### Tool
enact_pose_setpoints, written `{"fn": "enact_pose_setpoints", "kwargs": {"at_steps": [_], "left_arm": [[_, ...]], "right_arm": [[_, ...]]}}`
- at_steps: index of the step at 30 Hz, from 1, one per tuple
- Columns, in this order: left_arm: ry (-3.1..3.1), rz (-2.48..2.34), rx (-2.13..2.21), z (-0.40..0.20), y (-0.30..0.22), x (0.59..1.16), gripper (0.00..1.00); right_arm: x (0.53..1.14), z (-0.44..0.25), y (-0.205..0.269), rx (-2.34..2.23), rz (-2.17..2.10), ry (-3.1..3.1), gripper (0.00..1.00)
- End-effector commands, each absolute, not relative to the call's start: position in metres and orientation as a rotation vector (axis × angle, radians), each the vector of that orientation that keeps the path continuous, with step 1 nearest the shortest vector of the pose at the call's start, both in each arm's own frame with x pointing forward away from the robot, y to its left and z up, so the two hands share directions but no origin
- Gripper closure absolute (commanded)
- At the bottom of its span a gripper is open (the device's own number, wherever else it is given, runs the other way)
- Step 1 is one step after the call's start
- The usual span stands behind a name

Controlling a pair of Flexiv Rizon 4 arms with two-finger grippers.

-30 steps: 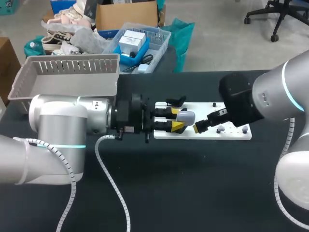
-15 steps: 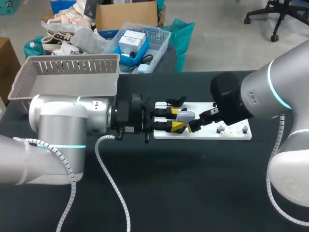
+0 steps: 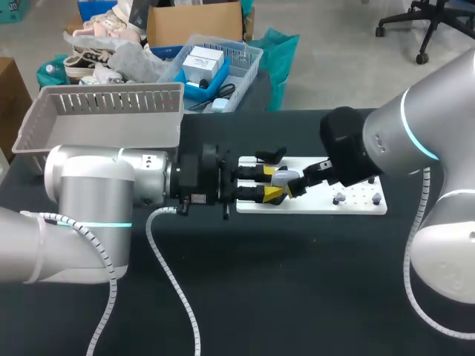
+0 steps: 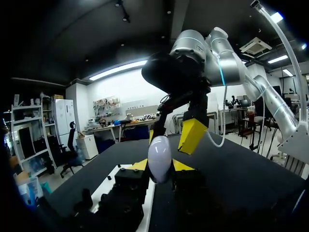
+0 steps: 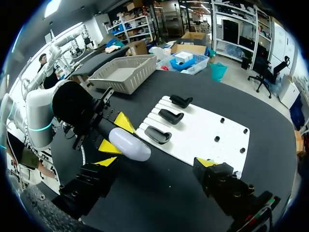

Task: Pick up each earbud case from the left stands, insert the matching earbuds, close the lid, and place the case in the box.

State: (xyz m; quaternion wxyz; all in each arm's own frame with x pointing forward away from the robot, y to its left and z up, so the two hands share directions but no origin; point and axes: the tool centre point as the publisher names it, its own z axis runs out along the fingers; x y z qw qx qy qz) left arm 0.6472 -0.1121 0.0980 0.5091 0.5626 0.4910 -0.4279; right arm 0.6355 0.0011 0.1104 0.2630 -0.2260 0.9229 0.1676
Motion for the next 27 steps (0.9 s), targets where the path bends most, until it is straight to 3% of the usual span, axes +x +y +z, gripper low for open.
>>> {"fn": "enact_pose_setpoints", "kwargs": {"at_steps": [1, 27], "left_arm": [[1.183, -1.029, 1.355, 0.0976, -0.1126, 0.6473, 1.0], [1.183, -1.029, 1.355, 0.0976, -0.1126, 0.6473, 1.0]], "right_arm": [[0.6401, 0.107, 0.0048, -0.603, 0.443, 2.498, 0.0], [0.6387, 0.1124, 0.0008, -0.584, 0.45, 2.508, 0.0]]}}
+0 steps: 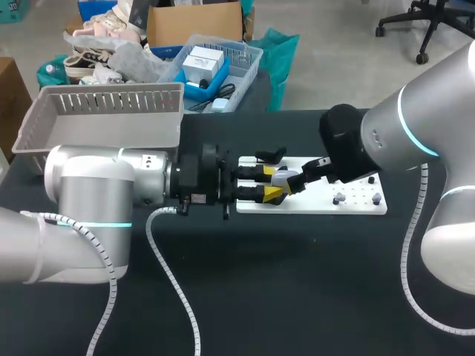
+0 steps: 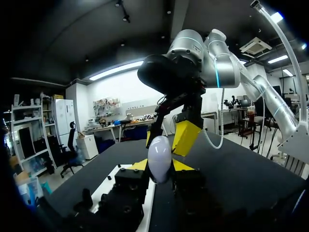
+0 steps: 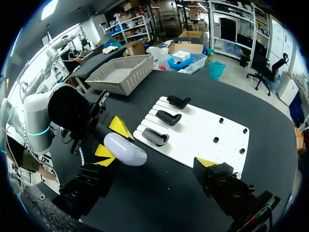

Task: Pick up each earbud case from the left stands, insert the matching earbuds, close the lid, and place the case in the box.

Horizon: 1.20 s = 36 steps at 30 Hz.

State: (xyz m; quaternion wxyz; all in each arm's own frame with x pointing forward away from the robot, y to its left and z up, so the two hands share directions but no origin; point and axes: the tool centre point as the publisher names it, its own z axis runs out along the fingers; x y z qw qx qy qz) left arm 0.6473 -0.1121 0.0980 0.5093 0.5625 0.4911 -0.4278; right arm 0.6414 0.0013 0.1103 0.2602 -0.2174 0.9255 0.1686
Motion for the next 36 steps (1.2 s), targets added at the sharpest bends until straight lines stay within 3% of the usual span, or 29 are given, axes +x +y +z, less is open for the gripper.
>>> {"fn": "enact_pose_setpoints", "kwargs": {"at_steps": [1, 28, 36], "left_arm": [[1.183, -1.029, 1.355, 0.098, -0.113, 0.647, 1.0], [1.183, -1.029, 1.355, 0.098, -0.113, 0.647, 1.0], [1.183, -1.029, 1.355, 0.098, -0.113, 0.647, 1.0]], "right_arm": [[0.639, 0.113, 0.001, -0.583, 0.449, 2.507, 0.0], [0.649, 0.13, 0.001, -0.595, 0.413, 2.476, 0.0], [0.655, 0.135, -0.031, -0.538, 0.361, 2.457, 0.0]]}}
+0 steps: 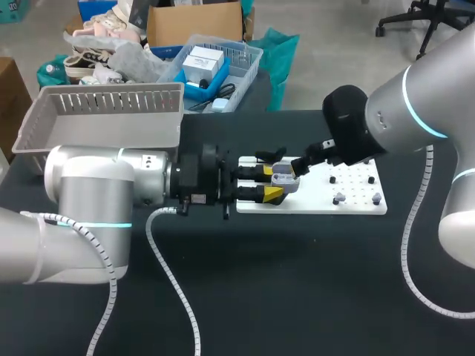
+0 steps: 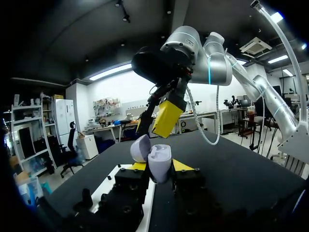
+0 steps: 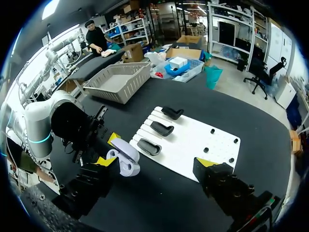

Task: Pick up each earbud case from the left stands, insert the matching earbuds, close the lid, and place the case in the box.

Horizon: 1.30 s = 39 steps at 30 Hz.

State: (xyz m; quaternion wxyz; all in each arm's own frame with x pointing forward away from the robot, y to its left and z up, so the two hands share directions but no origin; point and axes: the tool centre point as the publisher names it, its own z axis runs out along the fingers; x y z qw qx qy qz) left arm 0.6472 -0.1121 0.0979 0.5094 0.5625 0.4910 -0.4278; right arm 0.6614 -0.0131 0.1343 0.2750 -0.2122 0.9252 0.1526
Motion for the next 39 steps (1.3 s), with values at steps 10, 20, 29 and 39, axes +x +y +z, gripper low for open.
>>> {"fn": "enact_pose_setpoints", "kwargs": {"at_steps": [10, 20, 29, 39], "left_arm": [[1.183, -1.029, 1.355, 0.098, -0.113, 0.647, 1.0], [1.183, -1.029, 1.355, 0.098, -0.113, 0.647, 1.0], [1.183, -1.029, 1.355, 0.098, -0.113, 0.647, 1.0], [1.183, -1.029, 1.355, 0.098, -0.113, 0.647, 1.0]], "right_arm": [[0.668, 0.126, -0.098, -0.37, 0.159, 2.489, 0.0], [0.675, 0.088, -0.129, -0.342, -0.103, 2.521, 0.0], [0.675, 0.054, -0.144, -0.337, -0.184, 2.585, 0.02], [0.674, 0.04, -0.142, -0.371, -0.219, 2.603, 0.29]]}}
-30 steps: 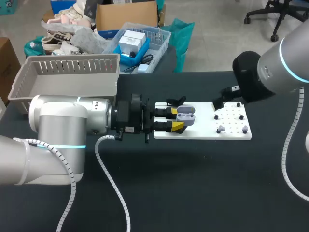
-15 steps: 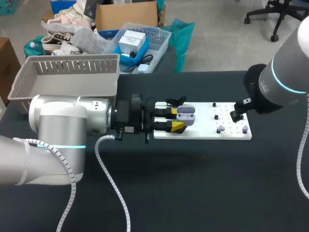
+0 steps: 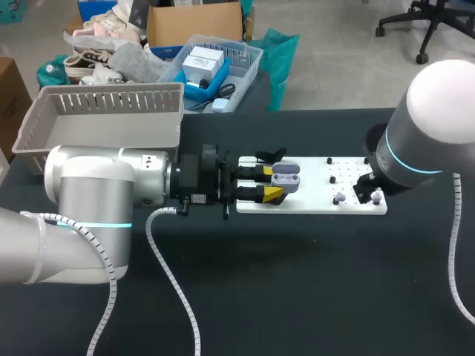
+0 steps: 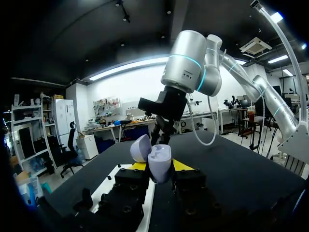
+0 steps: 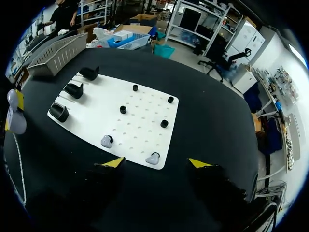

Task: Pick up each earbud case from the left stands, insert the matching earbuds, close the lid, and place the case in the box.

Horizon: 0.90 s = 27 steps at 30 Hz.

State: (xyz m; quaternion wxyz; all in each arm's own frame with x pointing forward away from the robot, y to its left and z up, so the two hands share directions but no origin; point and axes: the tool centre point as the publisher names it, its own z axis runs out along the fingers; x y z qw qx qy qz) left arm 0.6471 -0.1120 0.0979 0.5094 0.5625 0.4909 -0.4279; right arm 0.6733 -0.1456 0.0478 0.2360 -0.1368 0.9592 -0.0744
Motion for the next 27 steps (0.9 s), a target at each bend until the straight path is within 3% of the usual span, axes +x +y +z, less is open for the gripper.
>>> {"fn": "enact_pose_setpoints", "kwargs": {"at_steps": [1, 11, 14, 19, 27], "left_arm": [[1.183, -1.029, 1.355, 0.098, -0.113, 0.647, 1.0], [1.183, -1.029, 1.355, 0.098, -0.113, 0.647, 1.0], [1.183, -1.029, 1.355, 0.098, -0.113, 0.647, 1.0], [1.183, -1.029, 1.355, 0.098, -0.113, 0.647, 1.0], [1.183, -1.029, 1.355, 0.098, -0.113, 0.647, 1.0]], "right_arm": [[0.674, 0.039, -0.142, -0.373, -0.222, 2.603, 0.3], [0.678, 0.03, -0.142, -0.399, -0.251, 2.614, 0.44], [0.679, 0.029, -0.143, -0.4, -0.255, 2.619, 0.57], [0.681, 0.025, -0.143, -0.41, -0.27, 2.631, 0.53], [0.684, 0.019, -0.144, -0.419, -0.283, 2.643, 0.55]]}}
